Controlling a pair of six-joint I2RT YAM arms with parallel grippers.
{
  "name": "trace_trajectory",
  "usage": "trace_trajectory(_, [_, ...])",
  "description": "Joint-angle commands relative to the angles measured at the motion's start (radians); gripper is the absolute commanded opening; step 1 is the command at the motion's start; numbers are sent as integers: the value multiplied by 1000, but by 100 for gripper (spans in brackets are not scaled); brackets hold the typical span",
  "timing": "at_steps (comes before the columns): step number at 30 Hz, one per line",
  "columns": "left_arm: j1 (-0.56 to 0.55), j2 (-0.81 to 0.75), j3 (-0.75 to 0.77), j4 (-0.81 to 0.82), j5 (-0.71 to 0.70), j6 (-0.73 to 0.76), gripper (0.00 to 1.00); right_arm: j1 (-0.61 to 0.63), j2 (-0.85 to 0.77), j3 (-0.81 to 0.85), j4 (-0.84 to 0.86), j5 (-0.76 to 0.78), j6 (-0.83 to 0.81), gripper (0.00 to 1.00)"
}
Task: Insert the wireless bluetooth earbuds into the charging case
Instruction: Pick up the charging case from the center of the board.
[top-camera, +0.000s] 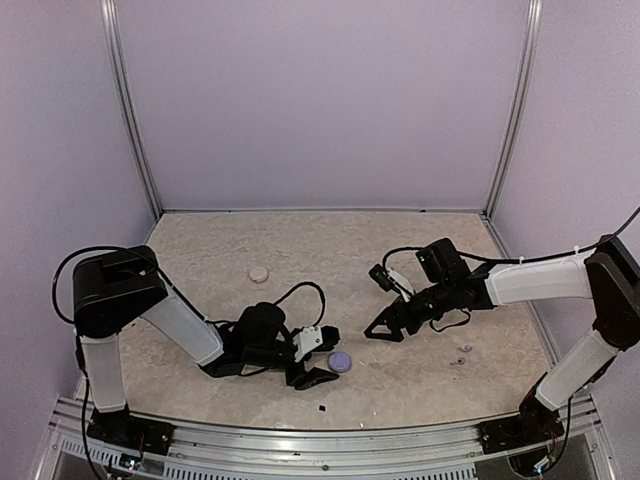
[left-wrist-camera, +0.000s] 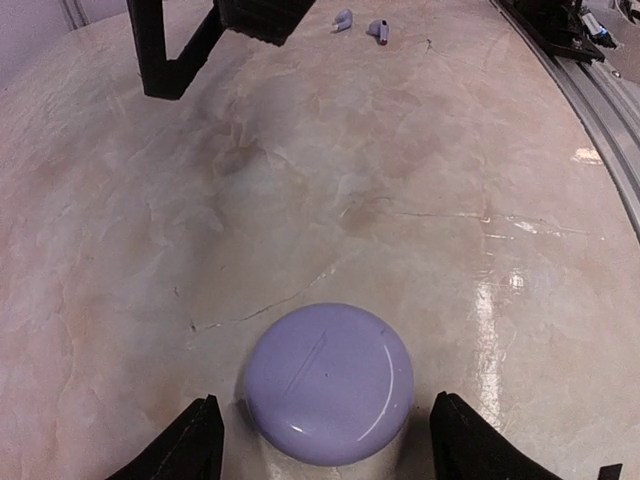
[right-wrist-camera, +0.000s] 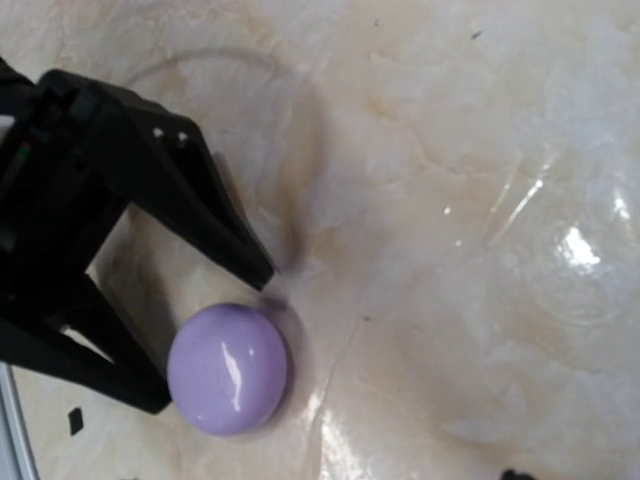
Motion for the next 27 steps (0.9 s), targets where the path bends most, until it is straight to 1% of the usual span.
trace_trajectory(1, [-6, 35, 28, 46, 30, -11, 70, -13, -10, -1, -8, -10, -2, 77])
trace_trajectory(7, [-6, 54, 27, 73, 24, -11, 60, -15, -6, 1, -10, -10, -1, 77])
trace_trajectory(12, [-12, 35, 8, 93, -19, 8, 49, -15, 0, 2, -11, -15, 1, 77])
trace_trajectory(14, [-18, 17, -8, 106, -47, 20, 47, -14, -1, 4, -11, -20, 3, 77])
trace_trajectory(18, [-43, -47, -34, 113, -118, 58, 43, -14, -2, 8, -5, -52, 13, 76])
trace_trajectory(22, [-66, -116, -58, 118, -192, 97, 42, -15, -12, 4, 19, -103, 33, 75])
trace_trajectory(27, [-111, -205, -83, 128, -314, 173, 41, -14, -42, -12, 88, -224, 77, 74])
